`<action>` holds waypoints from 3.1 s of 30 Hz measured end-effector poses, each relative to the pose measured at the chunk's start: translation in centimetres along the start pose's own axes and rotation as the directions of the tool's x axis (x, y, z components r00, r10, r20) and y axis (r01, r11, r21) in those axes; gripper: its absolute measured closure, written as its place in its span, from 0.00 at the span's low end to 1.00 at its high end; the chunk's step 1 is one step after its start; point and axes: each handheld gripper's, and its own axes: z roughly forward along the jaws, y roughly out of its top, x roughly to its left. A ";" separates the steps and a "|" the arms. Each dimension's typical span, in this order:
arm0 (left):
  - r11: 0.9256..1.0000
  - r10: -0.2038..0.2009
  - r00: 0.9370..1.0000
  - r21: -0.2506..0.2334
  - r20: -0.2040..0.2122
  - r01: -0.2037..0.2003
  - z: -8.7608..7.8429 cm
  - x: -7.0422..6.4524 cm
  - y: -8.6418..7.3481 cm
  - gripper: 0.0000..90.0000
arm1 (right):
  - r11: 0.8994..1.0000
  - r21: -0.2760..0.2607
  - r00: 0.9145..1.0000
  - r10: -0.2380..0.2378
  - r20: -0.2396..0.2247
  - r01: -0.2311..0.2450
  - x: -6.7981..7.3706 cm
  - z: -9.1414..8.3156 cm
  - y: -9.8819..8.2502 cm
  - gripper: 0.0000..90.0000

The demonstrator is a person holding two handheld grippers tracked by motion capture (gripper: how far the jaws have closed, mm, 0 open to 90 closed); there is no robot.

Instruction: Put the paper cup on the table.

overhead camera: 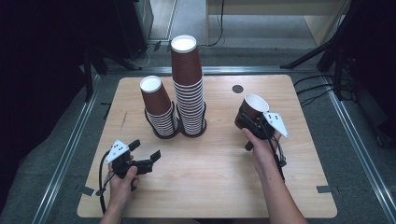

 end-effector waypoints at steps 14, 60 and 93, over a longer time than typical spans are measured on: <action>0.999 -0.036 0.995 0.006 -0.091 0.037 -3.4 4.6 -2.3 0.00 | 0.993 -0.003 0.991 -0.118 0.065 0.119 -2.8 2.4 -0.3 0.14; 0.999 -0.047 0.991 -0.028 -0.122 0.044 -3.3 5.9 -3.2 0.00 | 0.956 0.131 0.953 -0.277 0.124 0.261 -3.0 7.0 -1.3 0.12; 0.999 -0.043 0.992 -0.021 -0.121 0.041 -3.2 5.9 -3.2 0.00 | 0.943 0.169 0.955 -0.296 0.025 0.288 -2.8 4.2 -1.0 0.00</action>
